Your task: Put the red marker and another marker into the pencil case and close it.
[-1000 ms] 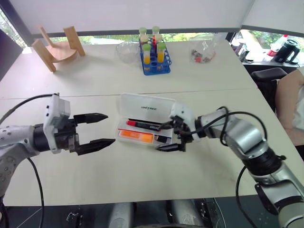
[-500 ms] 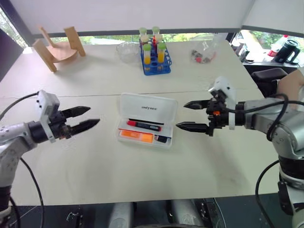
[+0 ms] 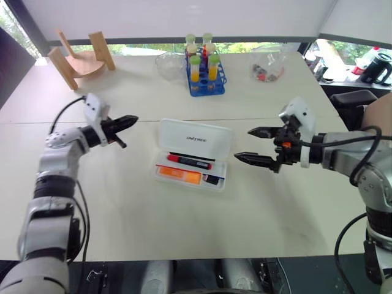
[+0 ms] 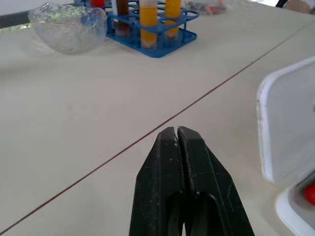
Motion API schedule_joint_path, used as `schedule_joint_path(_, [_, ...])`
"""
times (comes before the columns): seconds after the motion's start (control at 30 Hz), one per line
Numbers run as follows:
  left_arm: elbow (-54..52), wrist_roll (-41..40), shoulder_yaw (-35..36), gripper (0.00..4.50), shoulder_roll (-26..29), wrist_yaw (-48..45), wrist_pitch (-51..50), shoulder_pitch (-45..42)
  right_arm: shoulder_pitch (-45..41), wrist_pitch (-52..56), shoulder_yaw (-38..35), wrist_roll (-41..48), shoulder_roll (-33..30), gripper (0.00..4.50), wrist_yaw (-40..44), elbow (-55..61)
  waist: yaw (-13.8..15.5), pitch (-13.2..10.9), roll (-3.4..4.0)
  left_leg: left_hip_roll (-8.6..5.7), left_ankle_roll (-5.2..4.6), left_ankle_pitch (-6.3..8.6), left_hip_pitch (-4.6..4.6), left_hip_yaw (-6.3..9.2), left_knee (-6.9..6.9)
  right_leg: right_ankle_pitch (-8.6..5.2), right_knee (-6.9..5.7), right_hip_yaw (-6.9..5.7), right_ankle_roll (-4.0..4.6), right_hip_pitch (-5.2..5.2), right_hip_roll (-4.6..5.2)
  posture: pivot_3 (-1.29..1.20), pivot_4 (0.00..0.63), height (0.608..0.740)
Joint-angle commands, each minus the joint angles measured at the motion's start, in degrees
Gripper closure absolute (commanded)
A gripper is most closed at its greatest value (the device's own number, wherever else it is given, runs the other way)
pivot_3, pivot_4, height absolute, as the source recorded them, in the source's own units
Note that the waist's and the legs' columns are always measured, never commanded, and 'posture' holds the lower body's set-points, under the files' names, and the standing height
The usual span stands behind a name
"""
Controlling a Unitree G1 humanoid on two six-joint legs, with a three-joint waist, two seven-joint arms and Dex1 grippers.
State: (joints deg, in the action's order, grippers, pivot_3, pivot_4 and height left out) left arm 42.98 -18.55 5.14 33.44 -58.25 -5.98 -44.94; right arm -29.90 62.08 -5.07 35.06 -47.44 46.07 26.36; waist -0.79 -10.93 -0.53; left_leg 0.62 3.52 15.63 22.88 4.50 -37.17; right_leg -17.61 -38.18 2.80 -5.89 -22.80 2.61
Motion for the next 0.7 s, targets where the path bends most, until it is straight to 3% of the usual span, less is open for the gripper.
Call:
schedule_joint_path(0.03, [7.3,1.1,-0.4,4.46,-2.8,-3.7,3.1,-5.5,0.3,-0.6,-2.4,0.9,-0.9,0.00,-1.2,2.4,0.0,0.0,-0.01,-0.01,0.00,0.00,0.08,0.02,-0.04,0.01,0.00,-0.02,-0.02,-0.05,0.00,0.00,0.150,0.740])
schedule_joint_path(0.17, [8.7,-0.1,-1.4,4.46,-4.3,-15.1,-0.4,-8.0,1.7,-0.1,-3.4,1.7,-1.0,0.00,-2.3,3.6,-0.4,0.0,-0.02,-0.02,0.00,-0.01,0.45,0.05,-0.14,0.04,-0.06,-0.03,-0.07,-0.42,0.00,0.00,0.150,0.740])
schedule_joint_path(0.37, [2.0,0.1,-4.0,4.46,-0.5,-27.8,-7.0,-5.2,3.0,0.3,-4.2,2.8,-1.0,0.00,-3.9,5.0,-1.3,0.0,-0.01,-0.01,0.01,-0.03,0.45,0.07,-0.06,0.03,-0.10,-0.02,-0.06,-0.49,-0.03,0.00,0.150,0.740])
schedule_joint_path(0.57, [-10.5,-0.3,-6.2,4.46,2.4,-32.1,-11.5,2.2,3.6,0.0,-4.3,3.5,-1.7,0.00,-4.5,5.2,-1.6,0.0,0.00,-0.01,0.02,-0.04,0.45,0.13,-0.10,0.03,-0.16,-0.02,-0.06,-0.46,-0.02,0.00,0.150,0.740])
schedule_joint_path(0.7, [-15.8,0.8,-7.7,4.46,1.3,-29.7,-11.2,6.0,3.5,-0.1,-4.2,3.8,-2.2,0.00,-4.7,5.0,-1.5,0.0,-0.01,0.00,0.02,-0.04,0.44,0.14,-0.13,0.03,-0.17,-0.02,-0.06,-0.45,-0.01,0.00,0.150,0.740])
